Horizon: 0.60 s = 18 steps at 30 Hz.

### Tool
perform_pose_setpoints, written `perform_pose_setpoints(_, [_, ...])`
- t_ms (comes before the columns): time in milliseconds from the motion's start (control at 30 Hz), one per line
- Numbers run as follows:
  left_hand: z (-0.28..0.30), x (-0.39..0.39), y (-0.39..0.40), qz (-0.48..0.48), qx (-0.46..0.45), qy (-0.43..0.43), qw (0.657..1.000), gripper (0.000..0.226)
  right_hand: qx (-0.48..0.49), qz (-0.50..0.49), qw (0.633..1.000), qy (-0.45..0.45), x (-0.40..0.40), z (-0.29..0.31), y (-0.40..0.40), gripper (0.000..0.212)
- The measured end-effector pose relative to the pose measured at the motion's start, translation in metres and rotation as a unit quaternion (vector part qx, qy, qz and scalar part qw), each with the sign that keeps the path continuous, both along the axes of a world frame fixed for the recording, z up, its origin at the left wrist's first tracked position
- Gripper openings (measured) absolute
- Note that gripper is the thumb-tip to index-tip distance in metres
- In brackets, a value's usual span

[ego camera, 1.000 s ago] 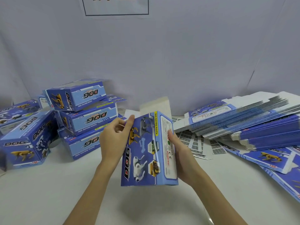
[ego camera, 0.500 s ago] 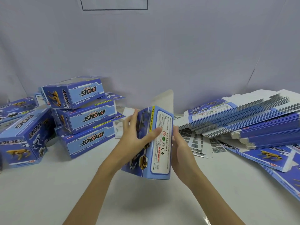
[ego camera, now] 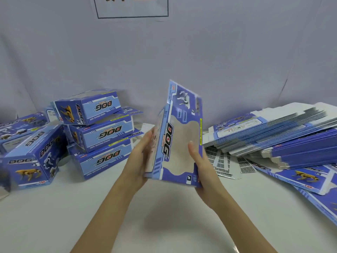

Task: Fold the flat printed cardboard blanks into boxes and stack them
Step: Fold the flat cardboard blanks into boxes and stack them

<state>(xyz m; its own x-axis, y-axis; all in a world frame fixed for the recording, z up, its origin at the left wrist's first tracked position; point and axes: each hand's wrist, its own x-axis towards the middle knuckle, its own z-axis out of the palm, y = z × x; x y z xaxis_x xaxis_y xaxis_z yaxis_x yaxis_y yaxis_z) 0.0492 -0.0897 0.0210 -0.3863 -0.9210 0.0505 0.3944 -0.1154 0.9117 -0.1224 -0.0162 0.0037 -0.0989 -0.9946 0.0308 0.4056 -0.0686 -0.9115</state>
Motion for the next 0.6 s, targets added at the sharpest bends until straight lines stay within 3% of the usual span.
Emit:
perform_pose_setpoints(100, [0.0,0.0,-0.003,0.034,-0.071,-0.093,0.993,0.069,-0.061,-0.088,0.988,0.113,-0.003,0.002,0.0,0.076])
perform_pose_setpoints(167, [-0.004,-0.007,0.0,0.043,-0.116,-0.132,0.983,0.084,-0.084,-0.067,0.98,0.167,-0.006,0.001,0.0,0.081])
perform_pose_setpoints(333, [-0.012,-0.01,-0.004,0.11,-0.11,-0.053,0.986,0.075,-0.062,0.099,0.964,0.238,-0.027,0.001,0.002,0.092])
perform_pose_setpoints(433, [-0.015,-0.003,-0.011,0.138,-0.116,-0.045,0.983,0.079,-0.042,0.13,0.945,0.298,-0.036,0.001,0.003,0.091])
perform_pose_setpoints(533, [-0.015,-0.004,-0.012,0.118,-0.07,-0.023,0.99,0.048,-0.051,0.055,0.96,0.268,-0.036,-0.001,-0.003,0.079])
perform_pose_setpoints(600, [-0.016,-0.002,-0.016,0.133,-0.026,0.0,0.991,0.055,-0.063,-0.035,0.985,0.159,-0.03,-0.002,-0.008,0.06])
